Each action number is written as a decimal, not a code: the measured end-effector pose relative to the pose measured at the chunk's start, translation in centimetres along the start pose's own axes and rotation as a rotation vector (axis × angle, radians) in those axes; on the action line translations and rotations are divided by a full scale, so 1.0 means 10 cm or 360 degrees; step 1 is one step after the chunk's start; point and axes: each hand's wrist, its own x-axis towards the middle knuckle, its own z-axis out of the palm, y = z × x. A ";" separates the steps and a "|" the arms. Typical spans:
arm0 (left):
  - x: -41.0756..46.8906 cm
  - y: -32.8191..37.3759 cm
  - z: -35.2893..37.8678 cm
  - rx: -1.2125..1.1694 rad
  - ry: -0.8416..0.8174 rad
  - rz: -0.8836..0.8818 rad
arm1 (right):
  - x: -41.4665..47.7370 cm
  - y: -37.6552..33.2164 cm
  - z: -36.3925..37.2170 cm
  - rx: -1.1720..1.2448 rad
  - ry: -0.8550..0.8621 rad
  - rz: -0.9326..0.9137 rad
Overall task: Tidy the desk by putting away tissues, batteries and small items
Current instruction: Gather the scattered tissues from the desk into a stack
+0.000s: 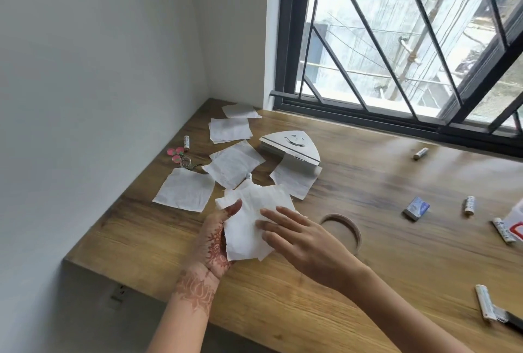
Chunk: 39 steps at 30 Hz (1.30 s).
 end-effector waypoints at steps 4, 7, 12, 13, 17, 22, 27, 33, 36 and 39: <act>0.05 0.04 -0.02 -0.0029 0.0078 -0.0012 | 0.06 0.07 -0.02 0.0174 -0.0029 0.0245; 0.09 0.08 -0.05 -0.0028 0.0210 -0.0012 | 0.06 0.21 -0.03 0.0361 -0.0006 0.0555; 0.16 0.17 -0.09 -0.0022 0.0294 -0.0001 | -0.06 0.66 0.32 0.0329 -0.0196 0.1189; 0.17 0.19 -0.08 0.0003 0.0322 0.0018 | -0.07 0.73 0.37 0.0311 -0.0254 0.1253; 0.22 0.24 -0.06 0.0100 0.0404 0.0072 | -0.06 0.88 0.49 0.0244 -0.0349 0.1282; 0.31 0.27 -0.04 0.0152 0.0431 0.0062 | -0.02 0.88 0.56 0.0231 -0.0260 0.1351; 0.35 0.25 -0.04 -0.0023 0.0326 0.0049 | 0.15 0.79 0.40 0.0880 0.0258 0.1887; 0.38 0.18 -0.12 -0.0132 0.0109 0.0010 | 0.59 0.47 0.01 0.1261 0.0527 0.1603; 0.36 0.16 -0.16 -0.0208 0.0002 0.0005 | 0.71 0.23 -0.05 0.1067 0.0320 0.1148; 0.37 0.16 -0.22 -0.0231 -0.0073 0.0028 | 0.76 0.03 -0.01 0.0902 -0.0023 0.0831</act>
